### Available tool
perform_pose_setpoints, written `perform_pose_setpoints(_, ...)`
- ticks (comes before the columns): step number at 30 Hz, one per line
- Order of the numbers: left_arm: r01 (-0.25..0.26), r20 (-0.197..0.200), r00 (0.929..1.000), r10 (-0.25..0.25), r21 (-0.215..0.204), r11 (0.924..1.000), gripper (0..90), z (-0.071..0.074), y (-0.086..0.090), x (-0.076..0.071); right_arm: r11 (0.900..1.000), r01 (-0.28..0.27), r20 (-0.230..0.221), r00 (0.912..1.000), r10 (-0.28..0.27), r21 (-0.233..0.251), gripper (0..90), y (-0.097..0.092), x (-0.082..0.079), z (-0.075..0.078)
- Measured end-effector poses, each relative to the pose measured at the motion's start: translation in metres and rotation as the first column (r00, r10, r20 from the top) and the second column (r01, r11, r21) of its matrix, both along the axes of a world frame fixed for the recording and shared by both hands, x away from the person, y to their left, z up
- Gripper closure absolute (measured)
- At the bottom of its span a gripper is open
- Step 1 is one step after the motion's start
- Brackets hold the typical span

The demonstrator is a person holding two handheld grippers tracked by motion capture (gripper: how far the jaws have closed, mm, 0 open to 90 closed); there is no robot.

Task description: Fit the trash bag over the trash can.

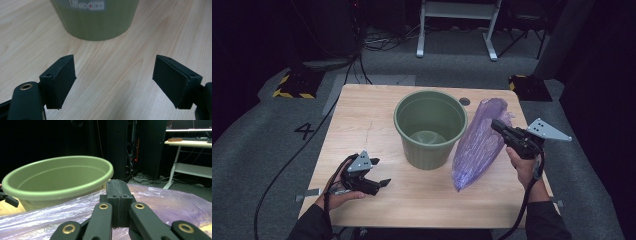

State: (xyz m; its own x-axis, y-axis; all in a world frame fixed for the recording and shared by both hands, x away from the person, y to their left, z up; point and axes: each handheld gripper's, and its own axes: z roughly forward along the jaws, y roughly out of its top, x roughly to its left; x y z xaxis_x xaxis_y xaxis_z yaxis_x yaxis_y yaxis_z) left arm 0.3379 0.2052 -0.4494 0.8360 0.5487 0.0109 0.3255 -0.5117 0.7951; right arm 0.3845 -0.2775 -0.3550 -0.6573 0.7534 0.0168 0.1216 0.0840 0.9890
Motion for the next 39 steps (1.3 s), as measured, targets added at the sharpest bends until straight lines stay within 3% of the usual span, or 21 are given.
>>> perform_pose_setpoints(10, 0.031, 0.049, 0.9984, -0.029, -0.051, 0.9982, 18.2, 0.025, -0.003, -0.008, 0.9999, 0.006, 0.057, 0.9983, -0.007, 0.015, 90.0, 0.000, -0.001, 0.032)
perform_pose_setpoints(18, 0.083, 0.094, 0.9926, -0.077, -0.060, 0.9948, 18.4, 0.048, -0.015, -0.015, 0.9996, 0.023, 0.082, 0.9963, -0.025, 0.017, 90.0, 0.003, 0.004, 0.057)
perform_pose_setpoints(26, 0.181, 0.130, 0.9763, -0.173, -0.047, 0.9824, 18.5, 0.074, -0.043, -0.024, 0.9998, 0.018, 0.103, 0.9946, -0.018, -0.006, 90.0, 0.016, 0.007, 0.075)
perform_pose_setpoints(29, 0.183, 0.200, 0.9647, -0.172, -0.038, 0.9824, 19.3, 0.081, -0.055, -0.029, 0.9998, 0.021, 0.113, 0.9934, -0.020, -0.007, 90.0, 0.017, 0.008, 0.082)
perform_pose_setpoints(31, 0.190, 0.211, 0.9602, -0.183, -0.015, 0.9817, 20.4, 0.082, -0.065, -0.030, 0.9998, 0.020, 0.121, 0.9924, -0.020, -0.002, 90.0, 0.016, 0.006, 0.089)
perform_pose_setpoints(32, 0.198, 0.184, 0.9634, -0.195, -0.002, 0.9801, 19.8, 0.083, -0.069, -0.029, 0.9998, 0.019, 0.126, 0.9918, -0.019, 0.000, 90.0, 0.017, 0.006, 0.092)
perform_pose_setpoints(33, 0.197, 0.184, 0.9635, -0.195, 0.004, 0.9803, 18.7, 0.085, -0.073, -0.029, 0.9998, 0.019, 0.130, 0.9914, -0.019, 0.004, 90.0, 0.018, 0.005, 0.096)
perform_pose_setpoints(39, 0.202, 0.224, 0.9565, -0.187, -0.048, 0.9781, 18.9, 0.105, -0.073, -0.024, 0.9989, 0.024, 0.152, 0.9882, -0.018, -0.041, 90.0, 0.037, 0.005, 0.108)
